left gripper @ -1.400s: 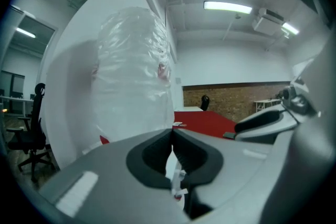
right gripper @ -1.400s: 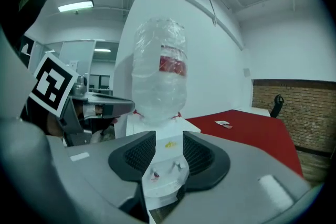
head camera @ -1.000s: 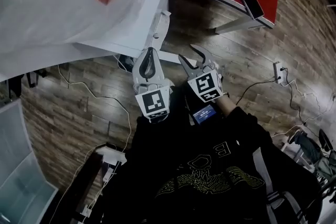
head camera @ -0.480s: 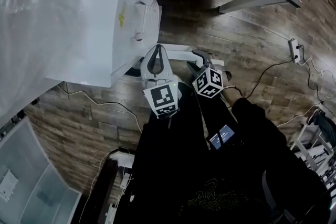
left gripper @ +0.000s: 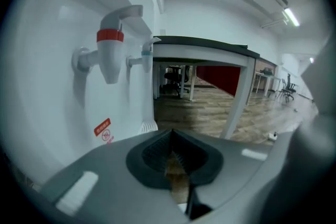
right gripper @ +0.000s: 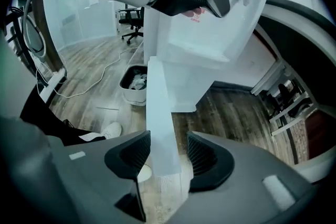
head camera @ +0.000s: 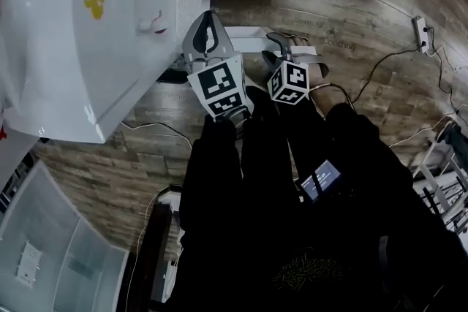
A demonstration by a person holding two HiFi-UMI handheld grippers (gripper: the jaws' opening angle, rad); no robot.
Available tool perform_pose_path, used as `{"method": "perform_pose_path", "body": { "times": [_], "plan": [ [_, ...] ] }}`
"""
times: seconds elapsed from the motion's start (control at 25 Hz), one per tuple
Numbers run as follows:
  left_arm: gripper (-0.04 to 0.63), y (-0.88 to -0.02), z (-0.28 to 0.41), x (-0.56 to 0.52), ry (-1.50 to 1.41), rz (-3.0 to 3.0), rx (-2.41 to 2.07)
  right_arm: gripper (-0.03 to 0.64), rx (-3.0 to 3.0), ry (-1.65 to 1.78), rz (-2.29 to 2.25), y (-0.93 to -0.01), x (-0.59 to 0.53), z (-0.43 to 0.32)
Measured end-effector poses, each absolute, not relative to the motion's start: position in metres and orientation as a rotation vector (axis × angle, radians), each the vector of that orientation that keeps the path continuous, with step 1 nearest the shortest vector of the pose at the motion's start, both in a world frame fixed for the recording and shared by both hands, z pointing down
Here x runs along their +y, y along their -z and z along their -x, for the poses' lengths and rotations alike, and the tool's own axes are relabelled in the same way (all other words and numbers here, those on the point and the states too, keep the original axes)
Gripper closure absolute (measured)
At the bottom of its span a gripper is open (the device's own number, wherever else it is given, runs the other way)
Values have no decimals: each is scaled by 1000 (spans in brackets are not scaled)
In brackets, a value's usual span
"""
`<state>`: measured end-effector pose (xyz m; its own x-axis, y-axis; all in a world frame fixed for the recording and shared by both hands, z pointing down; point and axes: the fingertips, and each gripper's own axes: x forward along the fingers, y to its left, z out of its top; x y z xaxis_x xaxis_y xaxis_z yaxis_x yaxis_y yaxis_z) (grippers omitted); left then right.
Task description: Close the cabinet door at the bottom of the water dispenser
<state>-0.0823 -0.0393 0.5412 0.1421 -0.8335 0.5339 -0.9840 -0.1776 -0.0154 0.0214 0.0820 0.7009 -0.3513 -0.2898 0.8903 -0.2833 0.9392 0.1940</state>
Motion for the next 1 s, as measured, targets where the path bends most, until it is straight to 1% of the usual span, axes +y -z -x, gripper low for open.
{"method": "perform_pose_path", "body": {
  "times": [0.16,0.32,0.48,0.8,1.0],
  "plan": [
    [588,-531,82,-45,-600,-2100,-1753,397,-1935,8,-422,-702,74,-24],
    [588,-524,84,-53,-576,-2099,-1770,397,-1938,13,-487,-700,39,-28],
    [588,-530,85,-58,-553,-2065,-1779,422,-1944,34,-573,-700,-10,-28],
    [588,-524,92,-58,-559,-2024,-1816,422,-1984,43,-701,-693,-108,8],
    [588,-519,94,-67,-557,-2047,-1834,448,-2034,52,-742,-691,-149,48]
  ]
}}
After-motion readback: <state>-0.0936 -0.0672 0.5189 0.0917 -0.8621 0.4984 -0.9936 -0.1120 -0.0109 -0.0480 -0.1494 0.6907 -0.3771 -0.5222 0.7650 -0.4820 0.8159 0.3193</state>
